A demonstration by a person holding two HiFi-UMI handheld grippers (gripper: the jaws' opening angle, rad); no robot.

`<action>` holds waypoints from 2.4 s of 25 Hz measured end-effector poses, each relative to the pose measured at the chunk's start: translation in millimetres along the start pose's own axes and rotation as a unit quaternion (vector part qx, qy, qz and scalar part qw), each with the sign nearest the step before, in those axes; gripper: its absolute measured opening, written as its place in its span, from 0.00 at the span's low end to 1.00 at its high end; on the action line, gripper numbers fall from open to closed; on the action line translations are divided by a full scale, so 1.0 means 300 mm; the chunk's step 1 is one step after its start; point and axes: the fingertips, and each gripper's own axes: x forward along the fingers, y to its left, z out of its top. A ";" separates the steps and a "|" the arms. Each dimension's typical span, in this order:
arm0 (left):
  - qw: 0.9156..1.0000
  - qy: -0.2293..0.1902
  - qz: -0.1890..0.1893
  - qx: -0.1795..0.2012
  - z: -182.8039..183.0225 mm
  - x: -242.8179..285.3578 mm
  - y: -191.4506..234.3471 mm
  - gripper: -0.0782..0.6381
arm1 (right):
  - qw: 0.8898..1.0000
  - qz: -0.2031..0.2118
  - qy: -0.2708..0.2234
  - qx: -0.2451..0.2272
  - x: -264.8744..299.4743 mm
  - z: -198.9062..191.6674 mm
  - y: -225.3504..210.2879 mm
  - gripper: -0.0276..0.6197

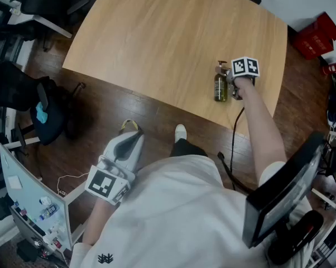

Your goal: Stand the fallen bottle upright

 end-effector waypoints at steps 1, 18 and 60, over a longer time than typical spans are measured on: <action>1.000 -0.004 0.001 -0.001 0.009 0.005 -0.001 0.11 | 0.999 -0.001 -0.027 -0.024 -0.032 0.030 0.021 0.24; 0.999 0.000 -0.038 0.027 0.038 0.025 -0.056 0.11 | 0.902 -0.085 -0.282 -0.314 -0.330 -0.048 0.290 0.24; 0.954 -0.038 -0.275 0.113 -0.449 -0.727 -0.509 0.11 | 0.884 -0.181 -0.354 -0.248 -0.920 -1.614 1.172 0.39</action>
